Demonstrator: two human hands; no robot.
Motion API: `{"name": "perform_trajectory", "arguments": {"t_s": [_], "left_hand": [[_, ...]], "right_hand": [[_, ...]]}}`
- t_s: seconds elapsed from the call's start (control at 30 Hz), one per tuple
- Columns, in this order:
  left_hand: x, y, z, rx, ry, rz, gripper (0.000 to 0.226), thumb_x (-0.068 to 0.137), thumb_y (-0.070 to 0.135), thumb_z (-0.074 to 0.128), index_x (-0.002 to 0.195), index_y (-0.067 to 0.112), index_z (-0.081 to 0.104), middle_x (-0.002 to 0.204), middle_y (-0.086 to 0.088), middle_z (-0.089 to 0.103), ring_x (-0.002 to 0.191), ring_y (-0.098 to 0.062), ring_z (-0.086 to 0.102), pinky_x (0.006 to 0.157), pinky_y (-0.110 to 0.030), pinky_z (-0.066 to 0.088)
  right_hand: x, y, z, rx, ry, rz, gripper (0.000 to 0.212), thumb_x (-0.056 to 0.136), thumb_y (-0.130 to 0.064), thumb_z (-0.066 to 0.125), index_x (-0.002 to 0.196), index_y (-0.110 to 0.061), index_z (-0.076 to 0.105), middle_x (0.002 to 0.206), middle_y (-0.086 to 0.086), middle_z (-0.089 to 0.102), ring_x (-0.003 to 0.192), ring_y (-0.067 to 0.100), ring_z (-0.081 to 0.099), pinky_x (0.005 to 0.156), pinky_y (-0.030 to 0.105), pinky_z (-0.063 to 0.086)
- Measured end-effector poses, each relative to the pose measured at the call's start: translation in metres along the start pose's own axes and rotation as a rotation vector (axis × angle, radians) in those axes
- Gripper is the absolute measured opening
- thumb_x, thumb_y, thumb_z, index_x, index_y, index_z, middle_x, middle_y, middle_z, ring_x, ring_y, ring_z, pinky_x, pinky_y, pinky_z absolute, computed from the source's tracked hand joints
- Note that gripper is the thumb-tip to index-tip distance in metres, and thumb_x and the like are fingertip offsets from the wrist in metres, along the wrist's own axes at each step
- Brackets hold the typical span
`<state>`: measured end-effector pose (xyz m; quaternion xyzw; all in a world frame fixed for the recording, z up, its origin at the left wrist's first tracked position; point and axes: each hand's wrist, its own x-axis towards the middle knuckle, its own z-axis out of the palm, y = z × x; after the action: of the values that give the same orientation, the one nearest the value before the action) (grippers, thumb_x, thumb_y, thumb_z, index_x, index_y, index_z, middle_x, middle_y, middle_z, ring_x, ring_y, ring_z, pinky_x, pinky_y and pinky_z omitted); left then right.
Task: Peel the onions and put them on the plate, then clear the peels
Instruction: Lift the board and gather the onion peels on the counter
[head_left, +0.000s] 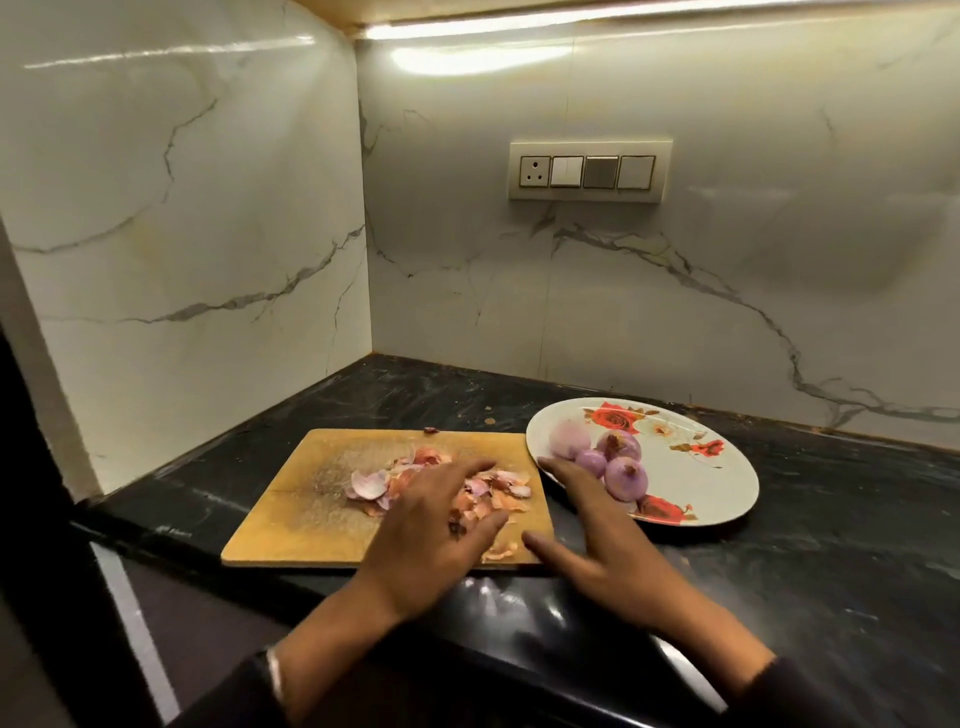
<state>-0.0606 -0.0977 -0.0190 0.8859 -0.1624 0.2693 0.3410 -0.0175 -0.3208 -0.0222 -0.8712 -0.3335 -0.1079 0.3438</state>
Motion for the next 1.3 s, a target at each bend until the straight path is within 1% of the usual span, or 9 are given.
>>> {"name": "perform_trajectory", "arguments": {"t_s": [0.07,0.17,0.3,0.43,0.63,1.0,1.1,1.17,1.3], "left_hand": [[-0.014,-0.014,-0.017,0.038,-0.067,-0.084,0.086,0.075,0.083,0.052,0.149,0.043,0.032,0.150,0.027,0.030,0.136,0.011,0.027,0.111,-0.022,0.029],[-0.023,-0.035,-0.038,0.184,-0.245,-0.216,0.116,0.057,0.101,0.038,0.151,0.050,-0.006,0.160,0.023,-0.009,0.148,-0.001,-0.008,0.122,-0.034,0.007],[-0.017,-0.056,-0.052,0.338,-0.428,-0.338,0.139,0.047,0.108,0.029,0.151,0.038,-0.030,0.159,0.005,-0.037,0.146,-0.015,-0.034,0.125,-0.043,-0.009],[-0.007,-0.066,-0.054,0.393,-0.510,-0.394,0.141,0.050,0.105,0.036,0.147,0.034,-0.038,0.158,-0.005,-0.037,0.146,-0.022,-0.033,0.123,-0.045,-0.014],[0.004,-0.076,-0.055,0.343,-0.543,-0.453,0.143,0.055,0.093,0.055,0.146,0.032,-0.037,0.159,0.000,-0.038,0.148,-0.019,-0.028,0.125,-0.043,-0.009],[0.034,-0.093,-0.050,0.096,-0.501,-0.381,0.147,0.059,0.068,0.084,0.152,0.039,-0.027,0.166,0.012,-0.016,0.155,-0.017,0.002,0.125,-0.043,0.020],[0.036,-0.101,-0.055,0.046,-0.508,-0.382,0.148,0.059,0.062,0.088,0.151,0.043,-0.026,0.166,0.012,-0.016,0.155,-0.015,0.000,0.125,-0.041,0.016],[0.036,-0.106,-0.058,0.049,-0.510,-0.400,0.149,0.057,0.063,0.089,0.150,0.046,-0.027,0.167,0.011,-0.015,0.155,-0.016,0.000,0.126,-0.043,0.014],[0.031,-0.107,-0.054,0.113,-0.505,-0.387,0.150,0.053,0.069,0.087,0.149,0.047,-0.026,0.167,0.013,-0.012,0.155,-0.017,0.003,0.126,-0.044,0.015]], "right_hand": [[0.003,0.000,0.011,-0.109,-0.133,-0.004,0.095,0.085,-0.079,0.050,0.160,-0.037,0.011,0.167,-0.012,0.016,0.153,0.001,0.013,0.125,0.031,0.021],[0.013,-0.003,0.023,-0.221,-0.321,0.071,0.105,0.080,-0.089,0.040,0.157,-0.043,-0.014,0.169,-0.011,-0.012,0.155,0.006,-0.009,0.128,0.035,0.006],[0.035,-0.010,0.037,-0.316,-0.399,0.122,0.117,0.067,-0.098,0.018,0.157,-0.034,-0.022,0.169,0.001,-0.016,0.154,0.012,-0.017,0.127,0.037,-0.005],[0.053,-0.012,0.047,-0.364,-0.377,0.174,0.121,0.065,-0.099,0.008,0.158,-0.027,-0.021,0.170,0.005,-0.010,0.155,0.015,-0.013,0.127,0.044,-0.004],[0.079,-0.021,0.061,-0.337,-0.397,0.225,0.108,0.084,-0.086,0.031,0.159,-0.025,-0.017,0.170,0.005,-0.007,0.157,0.019,-0.004,0.128,0.041,0.003],[0.120,-0.027,0.076,0.050,-0.382,0.132,0.117,0.077,-0.081,0.058,0.161,-0.031,-0.007,0.169,-0.005,0.011,0.151,0.011,0.023,0.121,0.030,0.023],[0.126,-0.018,0.071,0.334,-0.285,0.210,0.118,0.065,-0.098,0.044,0.160,-0.040,0.005,0.168,-0.004,0.017,0.149,0.017,0.029,0.122,0.041,0.028],[0.136,-0.011,0.067,0.372,-0.204,0.280,0.120,0.062,-0.103,0.031,0.160,-0.036,0.012,0.168,-0.002,0.017,0.151,0.022,0.027,0.123,0.047,0.026],[0.160,-0.009,0.065,0.308,-0.241,0.372,0.097,0.083,-0.081,0.018,0.161,-0.024,0.013,0.169,0.002,0.015,0.154,0.026,0.020,0.124,0.049,0.018]]}}
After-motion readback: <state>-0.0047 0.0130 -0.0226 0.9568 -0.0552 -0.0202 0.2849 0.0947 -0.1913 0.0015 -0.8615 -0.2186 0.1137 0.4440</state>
